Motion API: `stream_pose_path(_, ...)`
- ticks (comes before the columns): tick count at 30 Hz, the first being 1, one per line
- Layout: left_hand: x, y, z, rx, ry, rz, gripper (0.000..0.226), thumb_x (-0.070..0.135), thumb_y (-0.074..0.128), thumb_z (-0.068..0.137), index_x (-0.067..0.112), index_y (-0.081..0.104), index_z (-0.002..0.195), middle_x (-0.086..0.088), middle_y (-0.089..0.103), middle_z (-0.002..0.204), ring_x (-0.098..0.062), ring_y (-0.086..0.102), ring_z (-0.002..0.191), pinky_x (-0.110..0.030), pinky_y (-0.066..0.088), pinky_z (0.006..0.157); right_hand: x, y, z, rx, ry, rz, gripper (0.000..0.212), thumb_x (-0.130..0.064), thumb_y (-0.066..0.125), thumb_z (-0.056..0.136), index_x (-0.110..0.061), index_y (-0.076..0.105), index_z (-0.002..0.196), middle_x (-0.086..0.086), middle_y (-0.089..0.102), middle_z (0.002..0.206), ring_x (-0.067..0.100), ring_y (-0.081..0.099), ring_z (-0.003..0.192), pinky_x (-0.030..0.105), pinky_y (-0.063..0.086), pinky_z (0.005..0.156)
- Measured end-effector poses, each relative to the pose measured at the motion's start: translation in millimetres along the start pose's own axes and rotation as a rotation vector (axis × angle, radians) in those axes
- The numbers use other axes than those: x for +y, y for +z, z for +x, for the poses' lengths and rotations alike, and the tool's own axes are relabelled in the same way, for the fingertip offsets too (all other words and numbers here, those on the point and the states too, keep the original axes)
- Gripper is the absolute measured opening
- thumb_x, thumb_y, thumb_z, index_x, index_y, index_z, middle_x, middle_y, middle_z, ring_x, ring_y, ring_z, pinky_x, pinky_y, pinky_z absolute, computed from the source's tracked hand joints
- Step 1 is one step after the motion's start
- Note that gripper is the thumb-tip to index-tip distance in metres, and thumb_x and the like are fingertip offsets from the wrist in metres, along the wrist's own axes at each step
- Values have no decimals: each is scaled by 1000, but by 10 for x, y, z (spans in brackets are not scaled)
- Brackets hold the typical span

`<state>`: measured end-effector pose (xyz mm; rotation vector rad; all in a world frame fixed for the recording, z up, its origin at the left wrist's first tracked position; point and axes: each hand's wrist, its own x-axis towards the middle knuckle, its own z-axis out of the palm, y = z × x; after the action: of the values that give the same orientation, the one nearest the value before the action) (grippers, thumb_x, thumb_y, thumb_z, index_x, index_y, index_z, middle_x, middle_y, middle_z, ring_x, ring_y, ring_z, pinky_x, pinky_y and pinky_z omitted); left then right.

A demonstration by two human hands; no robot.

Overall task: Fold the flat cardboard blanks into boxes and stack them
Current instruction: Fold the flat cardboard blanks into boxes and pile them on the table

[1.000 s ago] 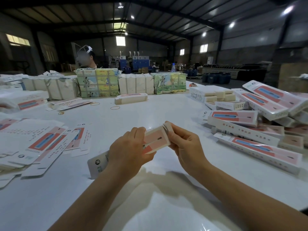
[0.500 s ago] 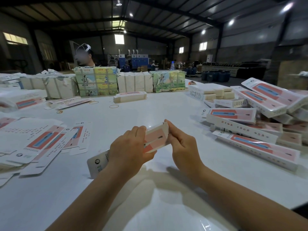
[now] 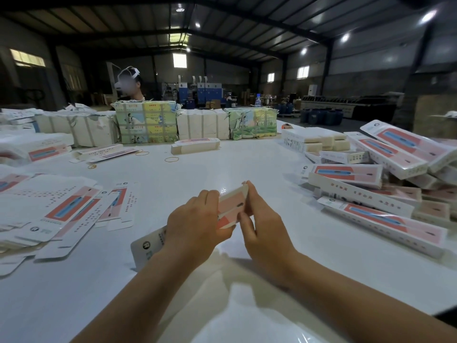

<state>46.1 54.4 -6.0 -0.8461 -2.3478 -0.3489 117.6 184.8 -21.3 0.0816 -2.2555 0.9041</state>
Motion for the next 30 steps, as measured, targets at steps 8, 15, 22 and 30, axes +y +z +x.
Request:
stream_pose_path(8, 50, 43, 2, -11, -27, 58, 53, 58, 53, 82, 21, 45, 119, 6, 55, 106, -16, 56, 86, -26, 34, 60, 62, 5, 9, -50, 32, -39, 53, -13, 45, 97, -17, 29, 147, 1, 57, 127, 11, 55, 104, 4, 33, 83)
stream_pose_path(15, -155, -24, 39, -125, 7, 11, 54, 58, 58, 82, 25, 42, 121, 9, 54, 110, -14, 55, 91, -26, 44, 68, 87, 31, 56, -249, 43, -10, 84, -18, 56, 91, -26, -1, 151, -7, 22, 156, 11, 32, 136, 0, 20, 97)
stream_pose_path(22, -161, -40, -16, -275, 79, -103, 59, 59, 65, 75, 30, 43, 121, 15, 55, 104, -4, 44, 80, -16, 34, 67, 166, -69, 92, -297, -420, -504, 79, -11, 67, 76, -11, 32, 147, 12, 37, 148, 35, 32, 135, 51, 32, 108)
stream_pose_path(30, -223, 75, 25, 137, 162, -103, 67, 57, 51, 78, 4, 61, 118, -15, 61, 117, -34, 51, 107, -53, 49, 84, 431, -662, 505, -80, -235, -602, 52, -26, 61, 88, -19, 45, 137, 13, 52, 122, 29, 50, 99, 37, 45, 79)
